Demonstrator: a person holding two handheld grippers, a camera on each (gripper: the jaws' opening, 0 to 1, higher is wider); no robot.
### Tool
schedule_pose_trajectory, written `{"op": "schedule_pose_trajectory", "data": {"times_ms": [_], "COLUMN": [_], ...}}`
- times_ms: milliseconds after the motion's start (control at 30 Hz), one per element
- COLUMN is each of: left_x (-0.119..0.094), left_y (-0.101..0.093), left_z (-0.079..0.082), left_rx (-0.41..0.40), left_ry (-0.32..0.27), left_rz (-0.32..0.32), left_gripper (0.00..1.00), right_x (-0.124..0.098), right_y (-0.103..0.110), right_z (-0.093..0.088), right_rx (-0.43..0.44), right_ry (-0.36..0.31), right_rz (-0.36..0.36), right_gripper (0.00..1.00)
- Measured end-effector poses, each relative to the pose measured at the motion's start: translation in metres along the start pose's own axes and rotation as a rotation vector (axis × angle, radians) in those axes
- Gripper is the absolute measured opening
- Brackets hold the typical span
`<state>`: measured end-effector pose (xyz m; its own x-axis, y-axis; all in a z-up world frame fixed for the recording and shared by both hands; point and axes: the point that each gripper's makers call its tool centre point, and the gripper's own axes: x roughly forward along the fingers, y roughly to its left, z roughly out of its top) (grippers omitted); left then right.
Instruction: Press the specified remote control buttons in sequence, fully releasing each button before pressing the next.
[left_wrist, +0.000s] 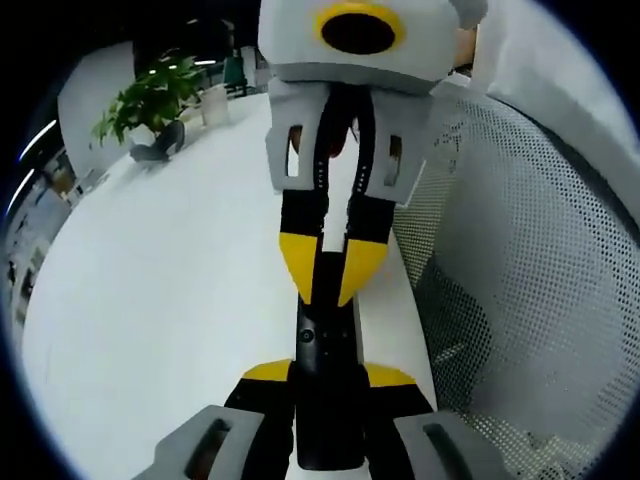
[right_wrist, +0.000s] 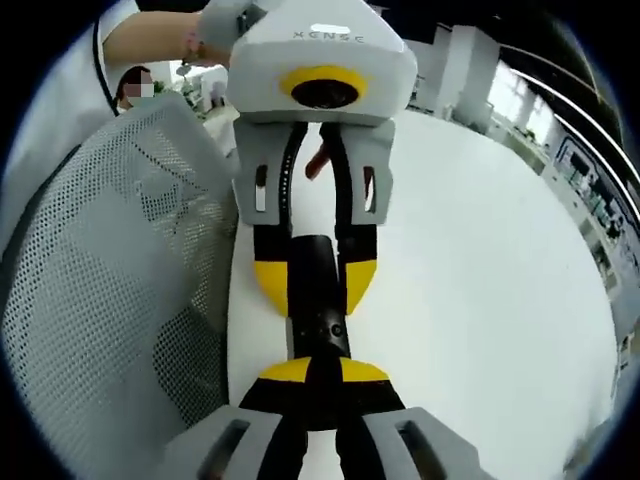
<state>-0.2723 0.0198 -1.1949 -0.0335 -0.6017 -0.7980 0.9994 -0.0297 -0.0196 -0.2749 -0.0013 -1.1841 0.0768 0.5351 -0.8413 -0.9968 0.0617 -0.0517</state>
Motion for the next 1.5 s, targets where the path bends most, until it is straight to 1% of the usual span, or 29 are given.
{"op": "schedule_pose_trajectory", "data": {"times_ms": [100,133,167,200,300,333,367,400,433,500,533,600,633,667,700,800,833,900,1000,1033,1100,1133,1167,1200,1267,1333,1367,1400,1500], "left_x": [0.0000,-0.0001,-0.0001,-0.0001,-0.0001,0.0000,0.0000,0.0000,0.0001,0.0001,0.0002,0.0002,0.0002,0.0001,0.0001,0.0002,0.0003,0.0005,0.0008,0.0008,0.0009,0.0011,0.0011,0.0012,0.0013,0.0014,0.0014,0.0015,0.0015], "left_y": [0.0000,0.0000,0.0000,0.0002,0.0004,0.0004,0.0004,0.0004,0.0004,0.0003,0.0002,0.0002,0.0001,0.0000,-0.0001,-0.0005,-0.0007,-0.0010,-0.0012,-0.0012,-0.0014,-0.0014,-0.0014,-0.0014,-0.0015,-0.0013,-0.0012,-0.0010,-0.0010], "left_z": [0.0000,0.0001,0.0001,-0.0001,-0.0001,-0.0003,-0.0003,-0.0005,-0.0005,-0.0004,-0.0003,-0.0003,-0.0002,-0.0001,-0.0001,0.0002,0.0003,0.0008,0.0011,0.0012,0.0014,0.0016,0.0017,0.0018,0.0021,0.0024,0.0026,0.0025,0.0029], "left_rx": [0.000,0.000,0.000,0.000,-0.001,0.000,0.002,0.004,0.006,0.009,0.010,0.012,0.012,0.011,0.010,0.008,0.010,0.012,0.014,0.013,0.012,0.010,0.009,0.007,0.006,0.002,-0.002,-0.005,-0.008], "left_ry": [0.000,0.000,0.000,-0.001,-0.001,-0.001,0.000,0.001,0.002,0.004,0.005,0.007,0.007,0.008,0.007,0.007,0.007,0.009,0.005,0.003,0.000,-0.001,-0.002,-0.003,-0.007,-0.012,-0.015,-0.018,-0.022], "left_rz": [0.000,0.000,0.000,-0.001,-0.001,-0.002,-0.003,-0.005,-0.005,-0.008,-0.009,-0.011,-0.011,-0.011,-0.010,-0.008,-0.007,-0.007,-0.011,-0.011,-0.011,-0.010,-0.010,-0.010,-0.010,-0.007,-0.005,-0.003,0.001], "left_gripper": [0.23,0.23,0.23,0.23,0.23,0.23,0.23,0.23,0.23,0.23,0.23,0.23,0.23,0.23,0.23,0.23,0.23,0.23,0.23,0.23,0.23,0.23,0.23,0.23,0.23,0.23,0.23,0.23,0.23], "right_x": [0.0006,0.0011,0.0013,0.0020,0.0029,0.0034,0.0038,0.0040,0.0044,0.0049,0.0043,0.0044,0.0040,0.0040,0.0032,0.0027,0.0026,0.0031,0.0042,0.0042,0.0043,0.0048,0.0050,0.0054,0.0059,0.0060,0.0060,0.0061,0.0053], "right_y": [-0.0022,-0.0023,-0.0033,-0.0044,-0.0034,-0.0030,-0.0021,-0.0008,-0.0014,-0.0015,-0.0032,-0.0029,-0.0035,-0.0041,-0.0047,-0.0031,-0.0018,0.0006,0.0024,0.0022,-0.0004,0.0005,0.0000,-0.0008,-0.0020,-0.0026,-0.0035,-0.0040,-0.0027], "right_z": [0.0003,0.0001,0.0007,0.0013,0.0008,0.0005,0.0004,-0.0006,-0.0005,-0.0005,-0.0006,-0.0001,0.0004,0.0007,0.0012,0.0024,0.0038,0.0037,0.0051,0.0052,0.0055,0.0051,0.0053,0.0051,0.0050,0.0055,0.0054,0.0055,0.0050], "right_rx": [0.035,0.080,0.144,0.188,0.110,0.023,-0.006,-0.014,-0.043,-0.048,-0.030,0.039,0.072,0.088,0.077,0.048,0.005,-0.064,-0.145,-0.146,-0.127,-0.089,-0.064,0.009,0.034,0.101,0.165,0.178,0.157], "right_ry": [0.023,0.033,0.043,0.049,0.093,0.117,0.128,0.147,0.153,0.158,0.152,0.121,0.095,0.082,0.037,-0.027,-0.047,-0.037,-0.008,-0.002,0.015,0.029,0.038,0.053,0.063,0.064,0.052,0.046,0.035], "right_rz": [0.013,0.017,0.017,0.007,-0.003,-0.010,-0.011,-0.009,-0.005,0.003,0.010,0.025,0.029,0.025,0.002,-0.034,-0.042,-0.037,-0.002,0.008,0.032,0.053,0.056,0.043,0.010,-0.014,-0.026,-0.033,-0.042], "right_gripper": [0.04,0.04,0.04,0.04,0.04,0.04,0.03,0.04,0.03,0.03,0.03,0.03,0.03,0.03,0.03,0.04,0.04,0.04,0.03,0.03,0.03,0.03,0.03,0.03,0.02,0.02,0.02,0.02,0.01]}}
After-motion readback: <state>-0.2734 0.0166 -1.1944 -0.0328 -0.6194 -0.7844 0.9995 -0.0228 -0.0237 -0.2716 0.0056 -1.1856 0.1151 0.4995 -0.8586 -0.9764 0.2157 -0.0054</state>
